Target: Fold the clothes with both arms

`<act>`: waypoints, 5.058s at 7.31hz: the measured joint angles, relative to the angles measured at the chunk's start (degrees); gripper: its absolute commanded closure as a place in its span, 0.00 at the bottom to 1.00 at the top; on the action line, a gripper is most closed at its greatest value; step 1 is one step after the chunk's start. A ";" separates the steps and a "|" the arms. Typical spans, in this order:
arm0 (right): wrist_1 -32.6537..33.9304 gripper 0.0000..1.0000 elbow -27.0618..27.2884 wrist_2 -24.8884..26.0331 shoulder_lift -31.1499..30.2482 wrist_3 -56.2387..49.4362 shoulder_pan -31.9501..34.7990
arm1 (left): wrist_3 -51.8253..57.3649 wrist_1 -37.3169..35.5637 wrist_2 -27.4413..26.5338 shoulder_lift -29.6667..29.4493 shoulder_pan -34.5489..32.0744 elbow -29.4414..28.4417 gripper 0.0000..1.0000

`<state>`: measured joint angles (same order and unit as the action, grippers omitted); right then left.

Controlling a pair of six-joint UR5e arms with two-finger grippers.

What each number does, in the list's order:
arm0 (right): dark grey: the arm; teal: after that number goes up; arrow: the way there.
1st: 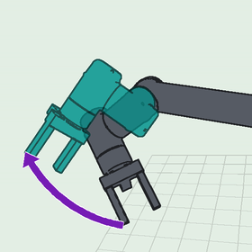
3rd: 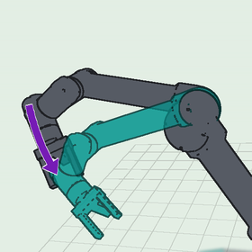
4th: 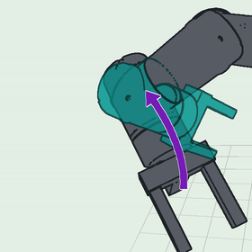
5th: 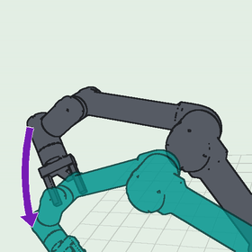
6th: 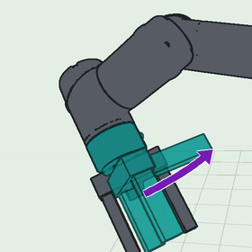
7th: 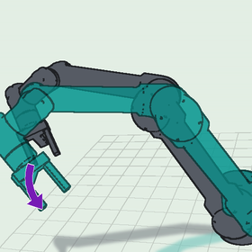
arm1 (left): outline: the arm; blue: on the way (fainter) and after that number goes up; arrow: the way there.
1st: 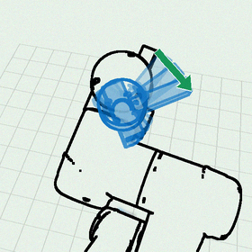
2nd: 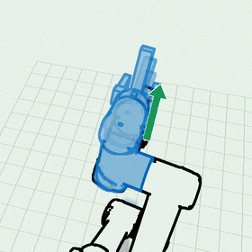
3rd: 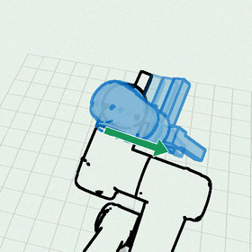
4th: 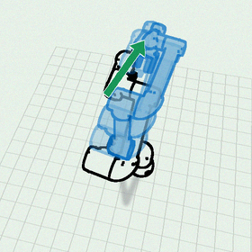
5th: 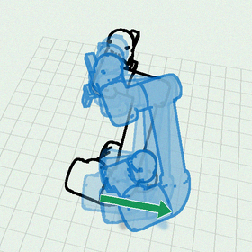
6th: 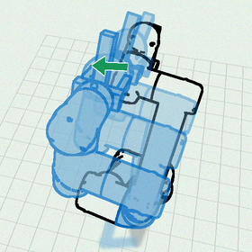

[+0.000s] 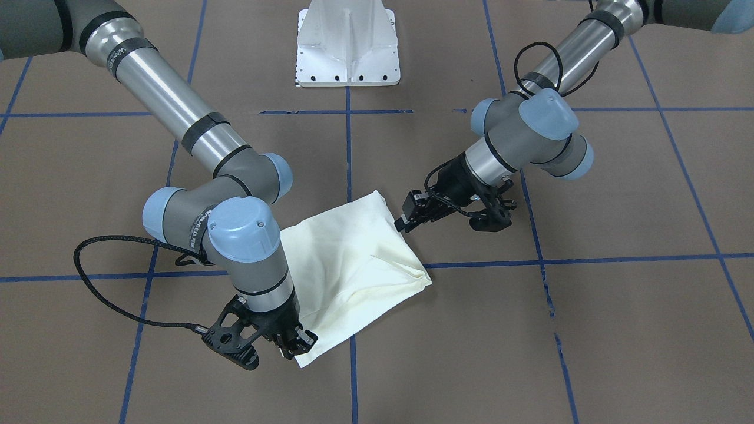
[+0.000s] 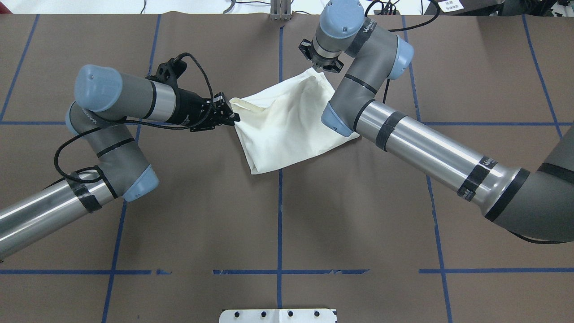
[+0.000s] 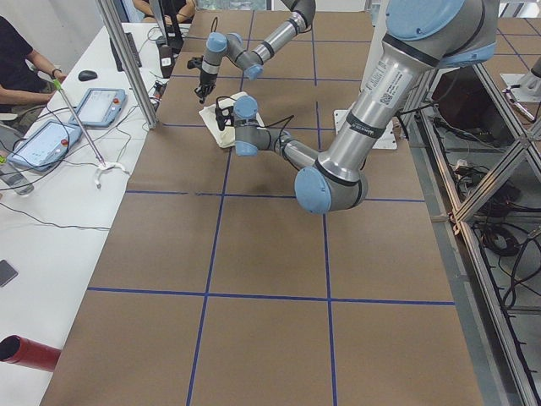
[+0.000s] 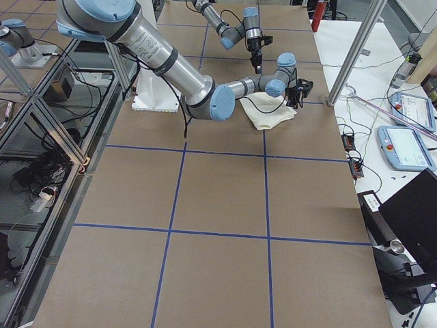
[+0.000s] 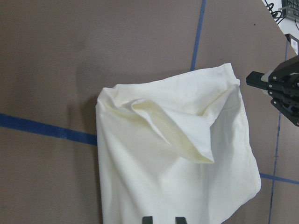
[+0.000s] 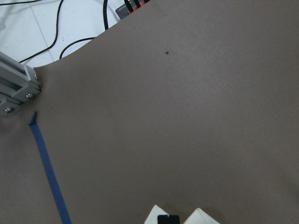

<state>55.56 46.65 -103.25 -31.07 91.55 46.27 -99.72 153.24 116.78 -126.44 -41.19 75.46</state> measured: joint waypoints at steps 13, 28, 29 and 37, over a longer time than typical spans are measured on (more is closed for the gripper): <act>0.29 1.00 6.78 -10.40 -6.18 -3.82 6.99 | 5.68 -3.19 -5.06 4.40 7.83 0.82 1.00; 21.36 0.67 40.88 -27.87 -51.48 -76.09 31.99 | 89.13 -56.99 4.65 29.34 -37.36 28.45 0.57; 29.71 0.06 48.05 -27.64 -54.23 -79.69 33.60 | 92.09 -60.86 8.42 30.37 -40.20 29.36 0.40; 38.97 0.00 60.30 -31.12 -64.06 -82.35 34.77 | 102.34 -60.57 16.85 44.00 -47.94 28.51 0.00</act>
<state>94.53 106.95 -134.37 -95.13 9.20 81.03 2.62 92.67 133.63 -82.44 -89.13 103.98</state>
